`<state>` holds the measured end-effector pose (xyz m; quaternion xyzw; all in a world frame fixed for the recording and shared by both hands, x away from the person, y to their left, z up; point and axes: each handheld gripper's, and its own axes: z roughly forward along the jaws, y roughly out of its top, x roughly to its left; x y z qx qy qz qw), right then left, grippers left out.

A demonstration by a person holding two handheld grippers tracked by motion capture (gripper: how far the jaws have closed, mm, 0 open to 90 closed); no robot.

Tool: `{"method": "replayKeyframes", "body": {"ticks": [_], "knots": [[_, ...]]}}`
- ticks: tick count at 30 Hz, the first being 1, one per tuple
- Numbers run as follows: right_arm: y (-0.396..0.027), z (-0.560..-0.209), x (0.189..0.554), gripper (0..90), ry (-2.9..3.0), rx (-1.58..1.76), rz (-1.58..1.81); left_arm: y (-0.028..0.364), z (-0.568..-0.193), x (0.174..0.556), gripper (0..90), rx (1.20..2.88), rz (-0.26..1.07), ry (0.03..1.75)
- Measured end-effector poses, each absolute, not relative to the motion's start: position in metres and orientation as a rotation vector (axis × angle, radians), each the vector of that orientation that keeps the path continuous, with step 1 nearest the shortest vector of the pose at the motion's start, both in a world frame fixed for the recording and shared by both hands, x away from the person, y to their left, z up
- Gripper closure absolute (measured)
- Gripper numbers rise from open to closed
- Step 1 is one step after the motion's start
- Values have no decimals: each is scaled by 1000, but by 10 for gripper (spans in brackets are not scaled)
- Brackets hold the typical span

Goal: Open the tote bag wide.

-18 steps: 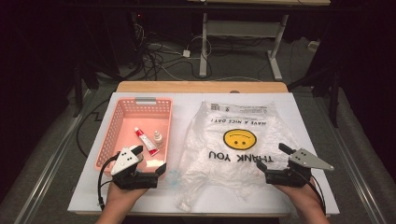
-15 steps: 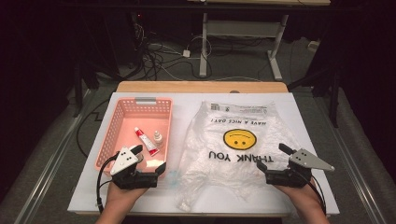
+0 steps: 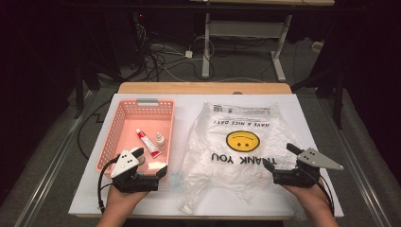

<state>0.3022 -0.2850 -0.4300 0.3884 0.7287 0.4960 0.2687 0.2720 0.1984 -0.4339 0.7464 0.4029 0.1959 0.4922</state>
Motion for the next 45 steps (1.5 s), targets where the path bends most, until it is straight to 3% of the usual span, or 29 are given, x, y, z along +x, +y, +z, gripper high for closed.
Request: {"method": "replayKeyframes", "body": {"ticks": [10, 26, 45], "knots": [[-320, -433, 311, 21, 1920, 1151, 1262, 198, -434, 271, 0, 1818, 467, 972], [-370, -450, 325, 191, 1903, 1324, 1136, 194, -435, 273, 0, 1862, 458, 949], [-387, -463, 388, 351, 1968, 1458, 1087, 194, -433, 271, 0, 1852, 429, 953]]}}
